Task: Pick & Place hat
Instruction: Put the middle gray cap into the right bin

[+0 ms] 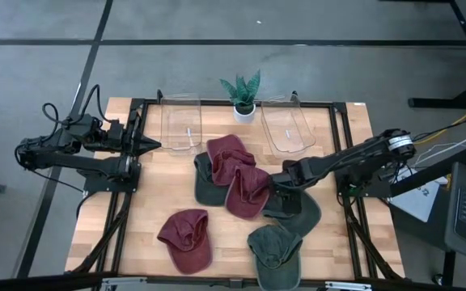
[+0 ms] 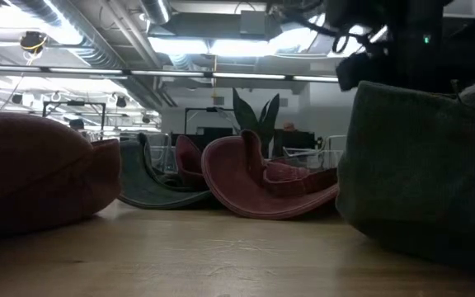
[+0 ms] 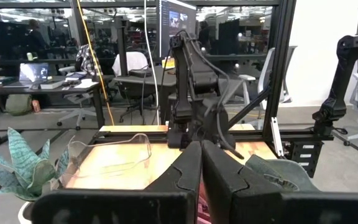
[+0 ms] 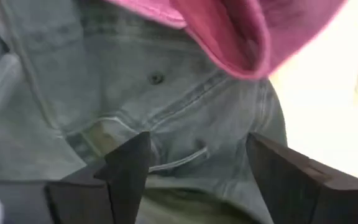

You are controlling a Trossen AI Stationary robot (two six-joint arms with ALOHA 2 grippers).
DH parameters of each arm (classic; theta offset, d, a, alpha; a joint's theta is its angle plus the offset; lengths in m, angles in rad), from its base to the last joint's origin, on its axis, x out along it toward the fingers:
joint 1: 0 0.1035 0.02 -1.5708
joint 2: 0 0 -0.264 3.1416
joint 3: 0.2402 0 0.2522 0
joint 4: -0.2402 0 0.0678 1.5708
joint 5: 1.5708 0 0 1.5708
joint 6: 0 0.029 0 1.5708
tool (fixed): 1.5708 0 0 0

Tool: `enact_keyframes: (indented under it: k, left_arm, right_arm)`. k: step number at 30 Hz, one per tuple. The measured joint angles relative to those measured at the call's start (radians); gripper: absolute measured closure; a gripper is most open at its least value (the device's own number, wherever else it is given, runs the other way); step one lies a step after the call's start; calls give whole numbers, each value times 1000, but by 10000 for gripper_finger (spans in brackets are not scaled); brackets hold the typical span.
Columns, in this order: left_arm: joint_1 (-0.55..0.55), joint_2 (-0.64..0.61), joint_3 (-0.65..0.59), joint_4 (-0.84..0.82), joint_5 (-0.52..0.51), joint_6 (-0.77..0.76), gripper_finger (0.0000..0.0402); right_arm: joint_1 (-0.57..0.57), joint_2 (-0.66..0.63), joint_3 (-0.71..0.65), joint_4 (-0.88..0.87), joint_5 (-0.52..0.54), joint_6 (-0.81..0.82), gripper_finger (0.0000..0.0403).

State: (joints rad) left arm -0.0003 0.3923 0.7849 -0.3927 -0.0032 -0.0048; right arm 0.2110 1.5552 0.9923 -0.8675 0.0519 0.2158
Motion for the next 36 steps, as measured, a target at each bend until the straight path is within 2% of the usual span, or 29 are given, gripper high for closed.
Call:
enact_keyframes:
  k: [7, 13, 22, 27, 36]
  left_arm:
    - [0, 0, 0, 0, 0, 0, 390]
    - [0, 0, 0, 0, 0, 0, 393]
    - [0, 0, 0, 0, 0, 0, 391]
    - [0, 0, 0, 0, 0, 0, 389]
    - [0, 0, 0, 0, 0, 0, 389]
  right_arm:
    - [-16, 33, -34, 88, 143, -197, 146]
    - [-51, 33, -71, 166, 72, -278, 156]
    - [-101, 36, -122, 261, 42, -307, 169]
    - [-119, 80, -141, 312, -70, -240, 177]
    - [-113, 114, -144, 314, -91, -148, 203]
